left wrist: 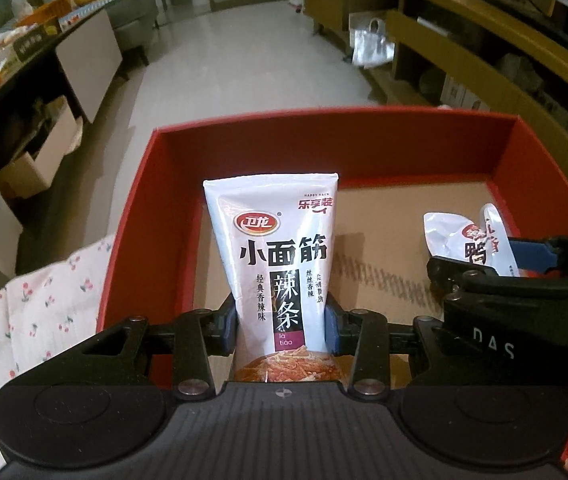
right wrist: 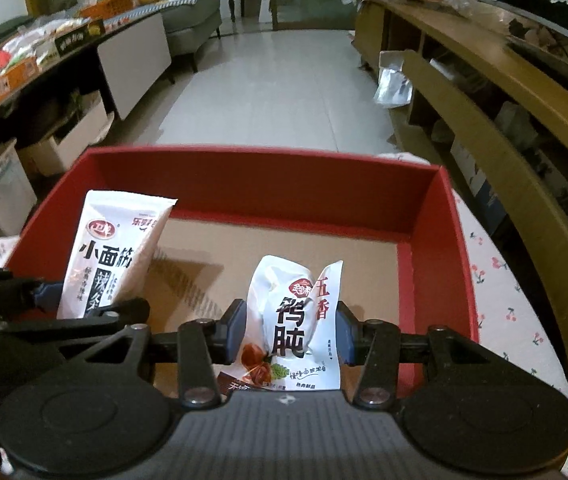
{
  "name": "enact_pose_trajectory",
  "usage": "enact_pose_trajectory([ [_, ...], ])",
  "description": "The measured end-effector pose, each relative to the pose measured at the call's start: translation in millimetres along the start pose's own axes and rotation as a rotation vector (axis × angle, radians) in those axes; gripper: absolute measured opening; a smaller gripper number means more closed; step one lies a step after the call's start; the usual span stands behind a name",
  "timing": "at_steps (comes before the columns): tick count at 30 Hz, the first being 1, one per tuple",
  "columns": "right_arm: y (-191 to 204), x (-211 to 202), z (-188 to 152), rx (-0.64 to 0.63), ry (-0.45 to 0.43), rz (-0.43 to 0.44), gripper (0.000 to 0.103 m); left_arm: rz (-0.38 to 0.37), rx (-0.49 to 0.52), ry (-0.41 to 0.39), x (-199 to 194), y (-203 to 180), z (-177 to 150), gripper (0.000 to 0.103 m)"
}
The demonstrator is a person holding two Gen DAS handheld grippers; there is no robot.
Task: Organize snacks
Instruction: 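Carry both held bags over the red box with both grippers, then lower both bags into the red box and open both grippers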
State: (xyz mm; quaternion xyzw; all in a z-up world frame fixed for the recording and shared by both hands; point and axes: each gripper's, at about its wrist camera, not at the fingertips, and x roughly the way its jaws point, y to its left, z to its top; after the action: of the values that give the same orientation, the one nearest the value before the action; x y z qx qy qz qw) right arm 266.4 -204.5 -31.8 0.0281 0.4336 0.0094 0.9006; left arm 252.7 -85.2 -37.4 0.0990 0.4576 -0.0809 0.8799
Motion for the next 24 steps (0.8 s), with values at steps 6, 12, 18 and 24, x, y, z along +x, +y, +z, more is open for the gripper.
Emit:
enact_pose_trajectory([
  [6,4,1,-7,-0.019,0.045,-0.015,0.056,-0.003,0.015,0.019,-5,-1,-5,0.050],
  [12,6,-7,-17,-0.039,0.074,-0.022,0.058,-0.022,-0.001,0.051,-8,1,-8,0.051],
  [18,9,-17,-29,-0.058,0.105,-0.030,0.059,-0.030,0.009,0.079,-13,-3,-13,0.051],
  [24,7,-23,-31,-0.025,0.131,-0.007,0.061,-0.037,-0.009,0.085,-20,1,-14,0.055],
])
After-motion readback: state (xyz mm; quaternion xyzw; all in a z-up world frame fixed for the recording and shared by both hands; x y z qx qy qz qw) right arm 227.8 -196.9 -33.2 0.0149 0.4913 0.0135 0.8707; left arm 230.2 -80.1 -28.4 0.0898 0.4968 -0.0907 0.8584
